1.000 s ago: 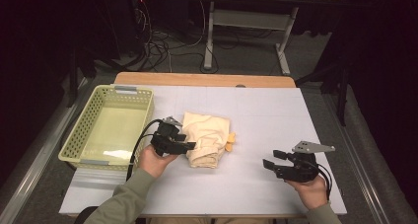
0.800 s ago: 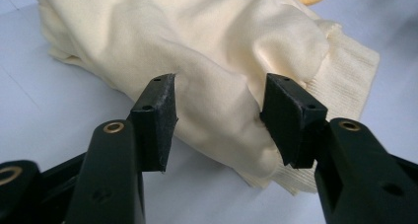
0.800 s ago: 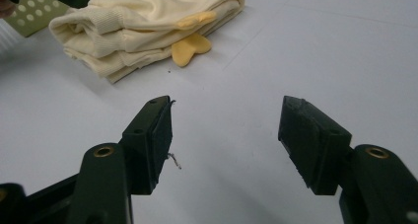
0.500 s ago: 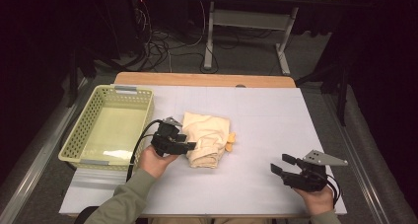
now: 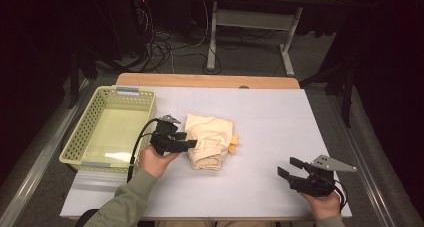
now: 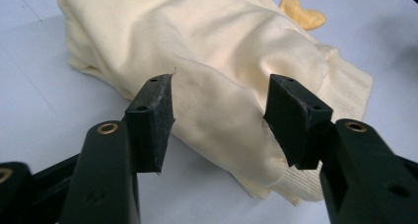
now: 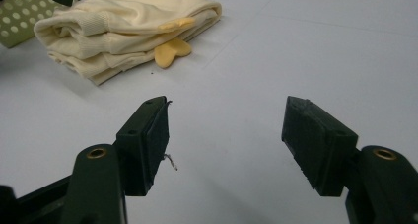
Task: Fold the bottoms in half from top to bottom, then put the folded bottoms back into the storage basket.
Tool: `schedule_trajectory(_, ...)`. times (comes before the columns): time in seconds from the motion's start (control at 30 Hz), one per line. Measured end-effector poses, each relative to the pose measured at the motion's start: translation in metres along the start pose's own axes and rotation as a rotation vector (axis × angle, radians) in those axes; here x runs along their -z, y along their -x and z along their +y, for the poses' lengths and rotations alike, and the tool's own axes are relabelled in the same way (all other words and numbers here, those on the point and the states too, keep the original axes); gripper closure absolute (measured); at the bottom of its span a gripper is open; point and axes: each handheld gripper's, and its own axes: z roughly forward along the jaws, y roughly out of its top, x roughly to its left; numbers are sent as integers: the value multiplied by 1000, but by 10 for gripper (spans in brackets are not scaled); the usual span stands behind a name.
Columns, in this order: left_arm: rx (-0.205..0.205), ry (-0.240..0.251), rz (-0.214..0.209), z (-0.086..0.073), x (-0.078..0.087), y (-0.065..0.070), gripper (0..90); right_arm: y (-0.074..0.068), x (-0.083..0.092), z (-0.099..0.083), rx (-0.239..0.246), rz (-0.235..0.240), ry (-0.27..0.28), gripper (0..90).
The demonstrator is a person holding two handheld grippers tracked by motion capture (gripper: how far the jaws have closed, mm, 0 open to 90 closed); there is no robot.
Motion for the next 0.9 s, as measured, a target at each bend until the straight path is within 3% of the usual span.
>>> schedule_trajectory(0.17, 15, 16, -5, 1, 2, -3, 404, 3, 4, -5, -21, -16, 13, 346)
schedule_trajectory(0.5, 50, 58, -5, 4, 9, -9, 347, 3, 4, -6, -12, -29, 13, 337)
schedule_trajectory(0.7, 64, 40, -2, 6, 7, -13, 316, 4, 4, -6, -23, -32, 21, 338)
schedule_trajectory(0.9, 114, 32, -1, 6, 7, -21, 265, 7, 3, -6, -24, -31, 28, 337)
